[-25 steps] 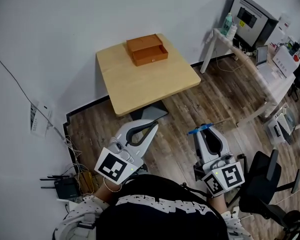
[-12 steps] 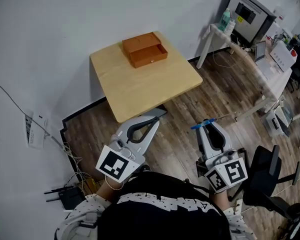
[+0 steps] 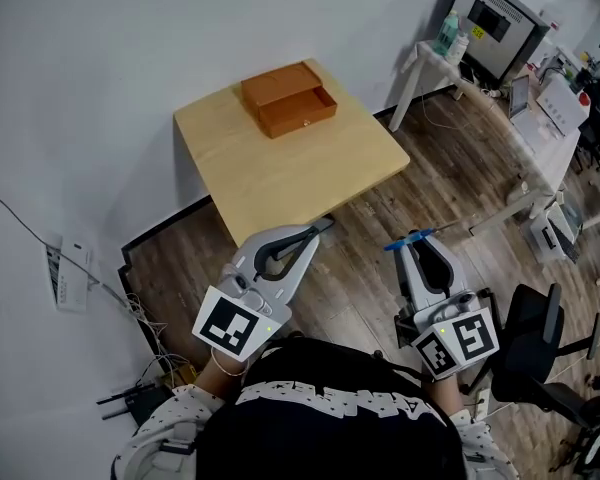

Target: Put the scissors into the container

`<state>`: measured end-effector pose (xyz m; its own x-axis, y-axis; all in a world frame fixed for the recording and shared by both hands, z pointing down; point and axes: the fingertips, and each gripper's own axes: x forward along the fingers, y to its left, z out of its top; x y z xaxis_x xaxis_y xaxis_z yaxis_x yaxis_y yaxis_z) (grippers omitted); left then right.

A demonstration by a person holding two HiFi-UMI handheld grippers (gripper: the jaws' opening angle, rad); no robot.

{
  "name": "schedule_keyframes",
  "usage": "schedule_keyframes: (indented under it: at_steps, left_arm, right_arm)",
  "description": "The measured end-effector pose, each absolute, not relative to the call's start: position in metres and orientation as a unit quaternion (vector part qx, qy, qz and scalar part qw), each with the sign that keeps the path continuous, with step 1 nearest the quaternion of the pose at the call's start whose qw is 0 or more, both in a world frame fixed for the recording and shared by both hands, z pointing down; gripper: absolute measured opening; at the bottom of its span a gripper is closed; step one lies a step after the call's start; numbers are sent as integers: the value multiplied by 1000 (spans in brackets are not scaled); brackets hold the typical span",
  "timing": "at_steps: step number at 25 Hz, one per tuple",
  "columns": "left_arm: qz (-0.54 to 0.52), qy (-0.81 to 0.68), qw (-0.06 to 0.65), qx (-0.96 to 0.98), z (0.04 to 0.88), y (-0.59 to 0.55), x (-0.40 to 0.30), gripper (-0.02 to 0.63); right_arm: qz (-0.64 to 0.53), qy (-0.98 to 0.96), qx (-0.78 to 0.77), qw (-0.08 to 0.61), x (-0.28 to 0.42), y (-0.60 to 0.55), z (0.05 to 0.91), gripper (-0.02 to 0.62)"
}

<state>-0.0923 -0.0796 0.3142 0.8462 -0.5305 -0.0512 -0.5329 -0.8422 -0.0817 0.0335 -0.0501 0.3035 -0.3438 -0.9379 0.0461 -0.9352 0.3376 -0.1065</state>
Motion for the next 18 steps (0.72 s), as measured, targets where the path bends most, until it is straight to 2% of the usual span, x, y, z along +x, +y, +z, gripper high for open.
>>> schedule_keyframes:
  at_steps: [18]
  left_arm:
    - [1, 289, 32, -957, 329, -116, -107, 2]
  right_arm:
    - [-71, 818, -570, 5, 27, -88, 313, 101]
